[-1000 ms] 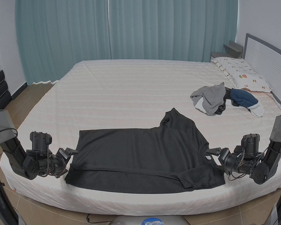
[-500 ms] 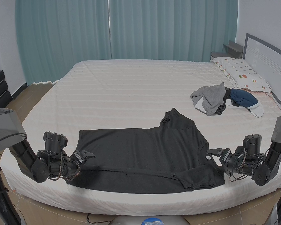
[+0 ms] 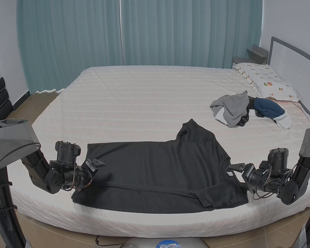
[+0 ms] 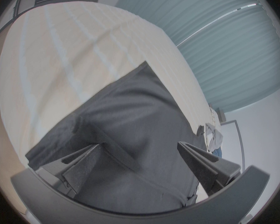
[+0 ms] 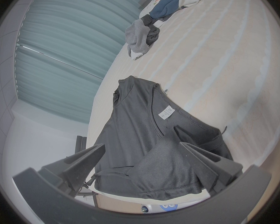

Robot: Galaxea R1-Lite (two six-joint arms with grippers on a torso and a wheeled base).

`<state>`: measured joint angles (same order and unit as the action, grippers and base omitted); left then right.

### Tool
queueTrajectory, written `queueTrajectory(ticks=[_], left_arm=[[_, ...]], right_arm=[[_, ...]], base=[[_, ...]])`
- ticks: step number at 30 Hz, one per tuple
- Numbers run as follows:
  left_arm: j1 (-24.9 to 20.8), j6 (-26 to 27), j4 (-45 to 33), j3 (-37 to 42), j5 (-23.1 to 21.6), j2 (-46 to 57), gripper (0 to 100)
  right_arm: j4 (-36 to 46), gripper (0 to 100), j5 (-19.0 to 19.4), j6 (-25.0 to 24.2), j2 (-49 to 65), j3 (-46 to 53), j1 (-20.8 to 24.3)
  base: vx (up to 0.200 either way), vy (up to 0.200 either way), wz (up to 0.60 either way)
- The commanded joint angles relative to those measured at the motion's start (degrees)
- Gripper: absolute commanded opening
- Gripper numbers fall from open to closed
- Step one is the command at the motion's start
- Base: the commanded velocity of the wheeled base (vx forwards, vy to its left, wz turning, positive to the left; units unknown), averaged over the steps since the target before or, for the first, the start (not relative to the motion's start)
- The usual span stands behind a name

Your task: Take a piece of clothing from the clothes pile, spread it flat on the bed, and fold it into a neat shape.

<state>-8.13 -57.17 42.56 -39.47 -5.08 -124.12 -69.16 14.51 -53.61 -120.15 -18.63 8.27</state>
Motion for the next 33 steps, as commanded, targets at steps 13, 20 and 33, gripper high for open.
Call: queueTrajectory(ticks=[13, 20, 33], left_arm=[[9.3, -3.4, -0.5, -4.8, -1.6, 1.4, 100], [10.9, 7.0, -6.3, -4.6, -9.9, 2.2, 100], [9.8, 20.2, -6.6, -3.6, -14.3, -0.8, 100]], right_arm=[[-0.1, 100, 0.0, -0.1, -0.7, 0.0, -0.4], [-0.1, 100, 0.0, -0.1, -0.7, 0.2, -0.4], [-0.1, 100, 0.0, 0.0, -1.2, 0.1, -1.0]], base=[[0.000, 0.000, 0.00], [0.000, 0.000, 0.00], [0.000, 0.000, 0.00]])
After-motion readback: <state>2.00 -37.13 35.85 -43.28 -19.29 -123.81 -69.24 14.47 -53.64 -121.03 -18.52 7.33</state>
